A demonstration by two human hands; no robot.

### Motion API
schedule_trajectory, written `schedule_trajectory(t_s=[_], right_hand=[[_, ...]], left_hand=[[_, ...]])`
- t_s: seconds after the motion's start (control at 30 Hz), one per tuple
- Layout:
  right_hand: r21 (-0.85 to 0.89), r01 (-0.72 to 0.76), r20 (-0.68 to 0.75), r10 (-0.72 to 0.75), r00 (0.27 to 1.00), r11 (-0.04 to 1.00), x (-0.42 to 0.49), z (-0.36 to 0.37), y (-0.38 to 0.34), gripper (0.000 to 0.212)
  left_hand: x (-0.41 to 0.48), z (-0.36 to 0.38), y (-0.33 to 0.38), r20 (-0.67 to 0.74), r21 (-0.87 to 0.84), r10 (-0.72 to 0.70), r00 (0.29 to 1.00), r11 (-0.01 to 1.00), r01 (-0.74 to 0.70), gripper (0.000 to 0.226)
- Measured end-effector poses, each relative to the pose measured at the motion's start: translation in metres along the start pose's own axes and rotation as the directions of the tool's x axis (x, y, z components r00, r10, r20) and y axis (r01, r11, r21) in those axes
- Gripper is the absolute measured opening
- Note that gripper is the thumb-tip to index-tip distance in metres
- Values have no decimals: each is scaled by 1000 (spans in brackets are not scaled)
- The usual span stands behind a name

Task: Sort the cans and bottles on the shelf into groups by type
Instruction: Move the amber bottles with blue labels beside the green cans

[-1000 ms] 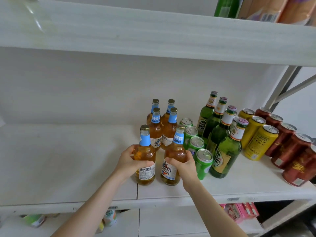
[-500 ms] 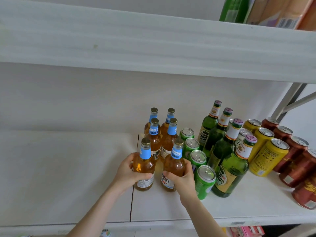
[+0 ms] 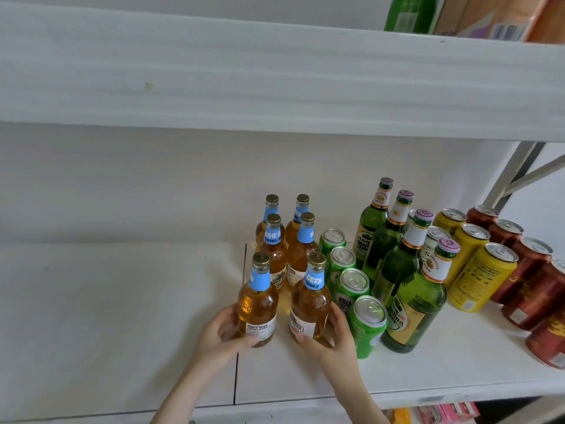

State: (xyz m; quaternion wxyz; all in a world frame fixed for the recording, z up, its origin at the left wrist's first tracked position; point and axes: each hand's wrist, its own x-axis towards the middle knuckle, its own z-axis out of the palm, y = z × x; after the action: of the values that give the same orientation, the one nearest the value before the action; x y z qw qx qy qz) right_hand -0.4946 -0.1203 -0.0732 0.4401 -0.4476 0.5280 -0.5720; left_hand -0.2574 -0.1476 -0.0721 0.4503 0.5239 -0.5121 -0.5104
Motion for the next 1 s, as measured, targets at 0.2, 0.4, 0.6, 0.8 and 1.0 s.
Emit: schedule_trajectory(t_s=[0.2, 0.4, 0.6, 0.8, 1.0], right_hand=[[-60, 59, -94, -65, 993, 996, -7, 13, 13, 82], [-146, 51, -143, -72, 987, 988, 1, 19, 15, 82], [-188, 57, -128, -82, 988, 980, 9, 19, 17, 82], [-212, 49, -119, -76, 990, 976, 20, 21, 15, 81], [-232, 20, -124, -50, 991, 972, 28, 22, 14, 80]], left_hand=[[-4, 12, -16, -141, 58, 27, 990, 998, -19, 57], [6, 20, -16, -164, 101, 31, 986, 995, -15, 55], [15, 26, -17, -179, 119, 5, 984, 993, 16, 55], [27, 30, -19, -193, 112, -1, 981, 993, 23, 55], [37, 32, -17, -198, 109, 3, 980, 994, 19, 55]])
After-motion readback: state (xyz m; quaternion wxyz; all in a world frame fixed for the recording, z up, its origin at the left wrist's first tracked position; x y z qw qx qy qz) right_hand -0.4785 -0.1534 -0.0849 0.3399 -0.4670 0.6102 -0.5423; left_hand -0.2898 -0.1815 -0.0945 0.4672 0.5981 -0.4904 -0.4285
